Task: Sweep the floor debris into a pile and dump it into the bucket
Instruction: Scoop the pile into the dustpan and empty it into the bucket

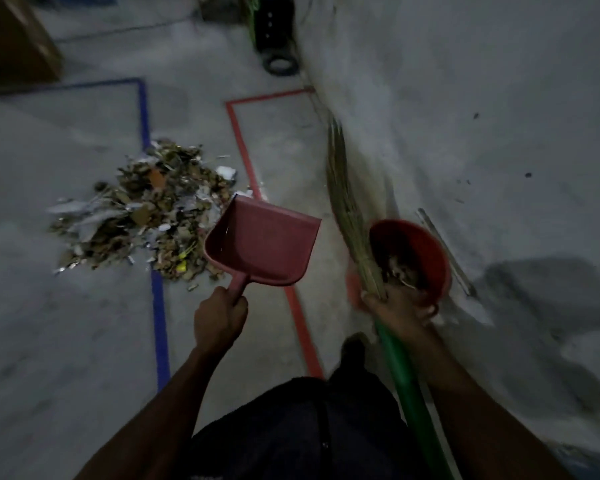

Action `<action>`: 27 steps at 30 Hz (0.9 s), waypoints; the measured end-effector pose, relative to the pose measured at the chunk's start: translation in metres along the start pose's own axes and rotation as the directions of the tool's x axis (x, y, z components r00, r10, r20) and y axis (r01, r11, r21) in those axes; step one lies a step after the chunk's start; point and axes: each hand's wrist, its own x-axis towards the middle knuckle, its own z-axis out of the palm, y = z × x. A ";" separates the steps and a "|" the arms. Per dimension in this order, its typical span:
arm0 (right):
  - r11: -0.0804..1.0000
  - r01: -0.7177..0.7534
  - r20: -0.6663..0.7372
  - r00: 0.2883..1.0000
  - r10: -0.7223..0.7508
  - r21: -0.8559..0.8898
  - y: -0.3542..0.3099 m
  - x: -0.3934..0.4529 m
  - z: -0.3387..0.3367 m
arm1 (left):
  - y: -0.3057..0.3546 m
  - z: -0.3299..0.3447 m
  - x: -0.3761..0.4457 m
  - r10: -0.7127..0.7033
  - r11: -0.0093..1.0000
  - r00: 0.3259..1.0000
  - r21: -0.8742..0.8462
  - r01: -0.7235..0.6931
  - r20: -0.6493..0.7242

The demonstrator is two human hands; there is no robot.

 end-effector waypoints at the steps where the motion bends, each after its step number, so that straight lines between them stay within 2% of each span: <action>1: 1.000 0.000 0.018 1.000 0.000 -0.016 -0.013 0.000 0.012 | -0.012 -0.013 0.000 -0.031 0.999 0.999 -0.013 0.031 -0.024; 6: 0.999 0.001 0.155 0.988 0.007 -0.054 -0.077 0.008 0.069 | -0.071 -0.062 0.002 -0.190 0.979 0.972 -0.107 0.176 -0.139; 11: 0.984 0.084 0.276 0.961 -0.038 -0.159 -0.128 0.036 0.132 | -0.119 -0.094 0.016 -0.330 0.931 0.922 -0.233 0.282 -0.204; 14: 0.977 0.124 0.363 0.930 -0.053 -0.175 -0.154 0.063 0.173 | -0.145 -0.110 0.037 -0.388 0.913 0.888 -0.235 0.333 -0.247; 21: 0.960 0.171 0.523 0.852 -0.030 -0.223 -0.225 0.142 0.277 | -0.191 -0.165 0.108 -0.546 0.836 0.798 -0.221 0.502 -0.255; 27: 0.921 0.285 0.607 0.792 -0.069 -0.267 -0.296 0.178 0.350 | -0.228 -0.216 0.148 -0.678 0.728 0.698 -0.338 0.596 -0.230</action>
